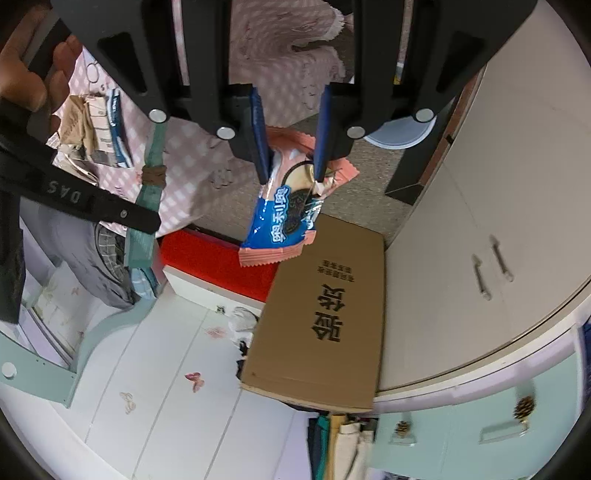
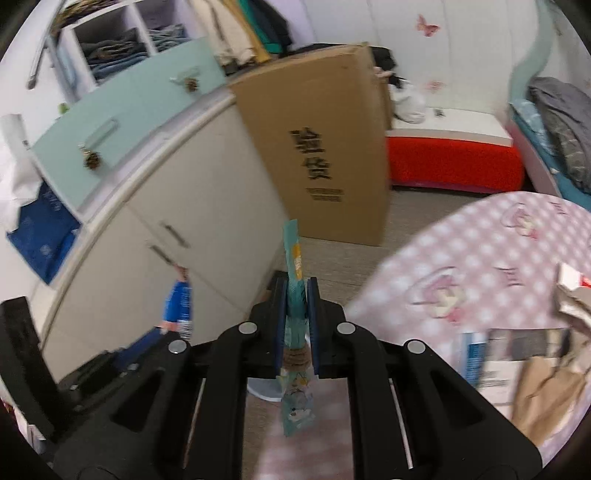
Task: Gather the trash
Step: 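Grasp the teal tube with the right gripper while the left holds the wrapper, then carry both items over the wastebasket and open both grippers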
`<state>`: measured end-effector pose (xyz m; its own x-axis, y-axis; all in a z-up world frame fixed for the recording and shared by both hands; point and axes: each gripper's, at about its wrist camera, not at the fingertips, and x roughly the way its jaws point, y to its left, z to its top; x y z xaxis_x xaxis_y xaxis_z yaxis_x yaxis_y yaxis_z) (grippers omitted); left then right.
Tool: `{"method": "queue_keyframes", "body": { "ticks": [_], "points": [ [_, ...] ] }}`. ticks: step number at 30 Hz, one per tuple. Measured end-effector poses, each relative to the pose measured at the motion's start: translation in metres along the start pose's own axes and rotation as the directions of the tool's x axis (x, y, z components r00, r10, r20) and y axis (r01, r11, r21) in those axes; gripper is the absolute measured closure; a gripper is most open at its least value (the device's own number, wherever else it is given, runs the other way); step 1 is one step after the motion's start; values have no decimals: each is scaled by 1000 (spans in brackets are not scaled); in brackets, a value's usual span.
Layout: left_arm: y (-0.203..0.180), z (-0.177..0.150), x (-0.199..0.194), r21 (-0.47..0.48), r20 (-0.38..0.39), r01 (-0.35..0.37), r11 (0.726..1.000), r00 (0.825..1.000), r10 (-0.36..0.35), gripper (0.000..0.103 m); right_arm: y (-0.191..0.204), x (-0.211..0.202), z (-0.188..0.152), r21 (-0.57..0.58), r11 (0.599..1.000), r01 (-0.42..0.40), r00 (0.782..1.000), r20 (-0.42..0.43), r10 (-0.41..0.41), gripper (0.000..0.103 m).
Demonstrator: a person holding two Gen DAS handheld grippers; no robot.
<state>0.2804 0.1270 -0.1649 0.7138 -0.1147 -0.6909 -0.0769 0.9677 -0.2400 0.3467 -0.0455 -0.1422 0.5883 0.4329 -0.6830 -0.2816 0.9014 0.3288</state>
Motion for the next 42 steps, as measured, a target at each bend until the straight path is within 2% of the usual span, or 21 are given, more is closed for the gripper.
{"method": "queue_keyframes", "body": {
  "ticks": [7, 12, 14, 16, 17, 18, 22, 29, 37, 42],
  "points": [
    [52, -6, -5, -65, -3, -75, 995, 997, 75, 80, 65, 40, -13, -75, 993, -92, 995, -34, 90, 92],
    [92, -10, 2, -119, -29, -134, 984, 991, 132, 80, 99, 82, -30, -98, 982, -159, 985, -82, 151, 90],
    [103, -11, 6, -133, -39, -155, 979, 988, 151, 80, 104, 101, -37, -73, 981, -182, 979, -109, 173, 88],
    [115, -13, 11, -148, -53, -177, 973, 984, 171, 80, 105, 118, -46, -51, 984, -169, 977, -139, 160, 77],
    [119, -13, 14, -153, -63, -183, 971, 982, 175, 80, 105, 125, -51, -48, 986, -162, 977, -151, 153, 58],
    [124, -15, 17, -160, -72, -186, 969, 982, 177, 80, 104, 127, -54, -53, 987, -149, 978, -152, 140, 49],
    [133, -19, 25, -164, -88, -194, 967, 979, 182, 80, 99, 127, -63, -88, 990, -113, 984, -149, 99, 49],
    [132, -20, 40, -168, -103, -181, 969, 981, 166, 80, 99, 98, -62, -171, 985, -35, 999, 4, 36, 45],
    [130, -18, 46, -153, -104, -180, 972, 981, 165, 80, 90, 99, -60, -137, 989, -50, 999, 12, 52, 43],
    [128, -16, 50, -141, -106, -186, 972, 979, 172, 80, 90, 93, -61, -136, 990, -48, 997, 45, 55, 38]
  ]
}}
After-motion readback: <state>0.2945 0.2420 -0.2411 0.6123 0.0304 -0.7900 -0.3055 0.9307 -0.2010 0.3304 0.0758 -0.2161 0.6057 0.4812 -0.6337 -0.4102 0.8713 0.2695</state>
